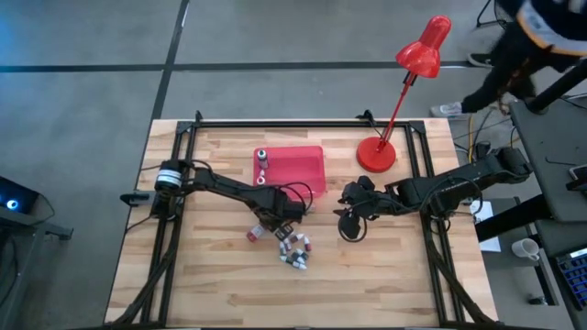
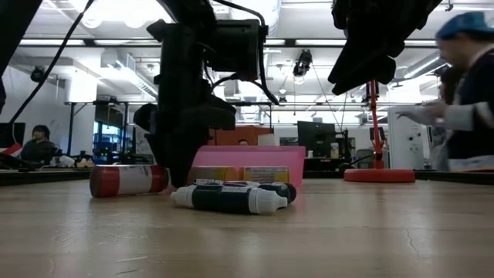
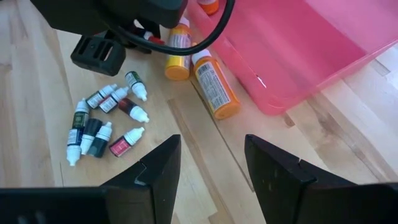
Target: Pick & Place food coloring
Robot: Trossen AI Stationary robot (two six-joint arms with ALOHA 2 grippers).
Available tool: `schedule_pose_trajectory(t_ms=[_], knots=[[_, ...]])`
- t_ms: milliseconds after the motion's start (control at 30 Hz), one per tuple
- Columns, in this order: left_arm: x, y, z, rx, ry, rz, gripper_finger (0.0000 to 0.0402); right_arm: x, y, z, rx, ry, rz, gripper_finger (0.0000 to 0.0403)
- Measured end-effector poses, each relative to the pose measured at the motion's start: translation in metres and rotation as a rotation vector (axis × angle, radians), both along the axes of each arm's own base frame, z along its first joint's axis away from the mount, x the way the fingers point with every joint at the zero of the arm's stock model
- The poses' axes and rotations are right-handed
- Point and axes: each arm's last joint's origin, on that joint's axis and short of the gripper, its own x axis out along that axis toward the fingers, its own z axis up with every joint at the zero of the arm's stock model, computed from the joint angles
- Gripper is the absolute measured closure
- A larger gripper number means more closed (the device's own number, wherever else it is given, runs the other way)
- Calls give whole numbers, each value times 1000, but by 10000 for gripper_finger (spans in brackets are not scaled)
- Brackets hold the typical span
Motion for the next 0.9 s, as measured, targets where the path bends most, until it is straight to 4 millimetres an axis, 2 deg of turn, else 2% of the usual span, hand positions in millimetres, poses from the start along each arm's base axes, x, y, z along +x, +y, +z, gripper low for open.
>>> schedule_pose_trajectory(t_ms=[100,300,433,567,700,900], knots=[[-4,-5,15,12,-46,-15,308,1,0,0,2,-7,0,234],[-22,-14,67,110,-220,-31,309,4,1,4,4,-59,16,234],[-42,-15,106,220,-365,-47,310,8,2,9,-26,-109,57,234],[-66,-11,132,276,-540,-101,309,14,4,17,-87,-198,135,234],[-94,-8,143,213,-710,-182,304,22,7,31,-167,-311,268,234],[-127,-5,127,70,-930,-209,303,28,10,62,-348,-383,399,234]])
